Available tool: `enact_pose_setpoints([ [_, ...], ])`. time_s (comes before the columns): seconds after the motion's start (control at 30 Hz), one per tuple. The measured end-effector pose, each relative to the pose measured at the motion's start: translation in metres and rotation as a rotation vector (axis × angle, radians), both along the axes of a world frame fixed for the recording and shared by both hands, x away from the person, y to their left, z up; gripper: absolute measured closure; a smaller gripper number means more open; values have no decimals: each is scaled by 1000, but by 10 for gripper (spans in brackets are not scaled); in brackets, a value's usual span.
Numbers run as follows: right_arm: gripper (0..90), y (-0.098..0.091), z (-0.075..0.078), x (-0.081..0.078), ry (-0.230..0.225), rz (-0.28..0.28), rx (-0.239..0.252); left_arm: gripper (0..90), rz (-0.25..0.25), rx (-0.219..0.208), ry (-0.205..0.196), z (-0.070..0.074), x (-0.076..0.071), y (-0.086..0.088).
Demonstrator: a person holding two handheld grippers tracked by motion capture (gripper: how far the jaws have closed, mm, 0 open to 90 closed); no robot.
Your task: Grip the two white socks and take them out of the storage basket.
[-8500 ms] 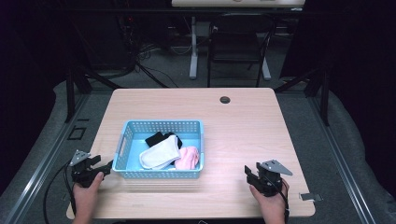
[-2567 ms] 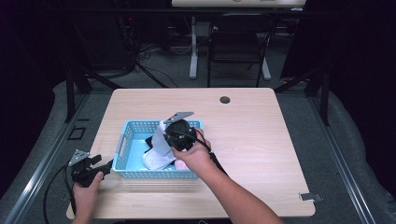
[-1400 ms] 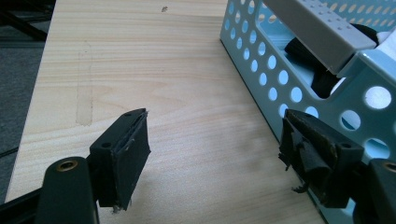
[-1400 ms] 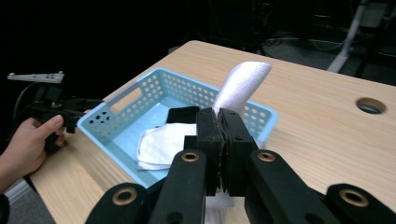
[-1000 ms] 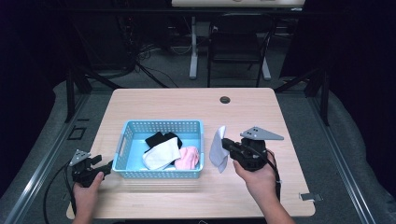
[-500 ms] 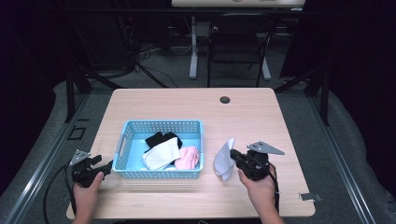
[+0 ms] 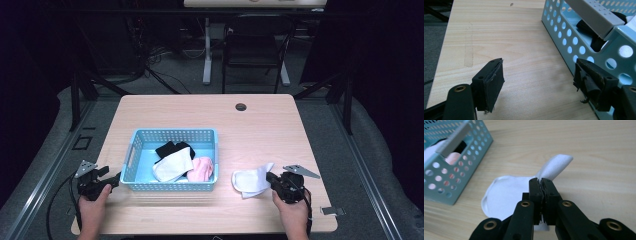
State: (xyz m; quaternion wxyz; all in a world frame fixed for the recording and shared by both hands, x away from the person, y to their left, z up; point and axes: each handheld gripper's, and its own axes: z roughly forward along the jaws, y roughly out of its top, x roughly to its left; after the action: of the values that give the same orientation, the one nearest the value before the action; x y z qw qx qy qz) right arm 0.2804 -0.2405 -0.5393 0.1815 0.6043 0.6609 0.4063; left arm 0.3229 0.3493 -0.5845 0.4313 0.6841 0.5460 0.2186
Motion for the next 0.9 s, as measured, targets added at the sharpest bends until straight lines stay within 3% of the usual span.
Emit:
enact_pose_setpoints([
  [0.17,836,-6,-5,-1,27,-25,-8,239,0,0,-2,0,0,0],
  [0.2,755,-6,-7,-2,24,-30,-15,239,1,0,-1,0,0,0],
  [0.27,704,-6,-7,-2,27,-32,-20,239,1,0,-2,0,0,0],
  [0.3,609,-5,-9,-3,10,-40,-47,239,0,0,-2,0,0,0],
  [0.33,588,-4,-9,-4,3,-40,-66,239,0,0,-2,0,0,0],
  [0.67,377,15,6,1,-64,73,-140,239,0,-1,-2,0,0,0],
  [0.77,356,22,14,4,-85,108,-144,239,0,-1,3,0,0,0],
  [0.9,339,29,22,9,-79,151,-129,239,1,-2,-2,0,0,0],
])
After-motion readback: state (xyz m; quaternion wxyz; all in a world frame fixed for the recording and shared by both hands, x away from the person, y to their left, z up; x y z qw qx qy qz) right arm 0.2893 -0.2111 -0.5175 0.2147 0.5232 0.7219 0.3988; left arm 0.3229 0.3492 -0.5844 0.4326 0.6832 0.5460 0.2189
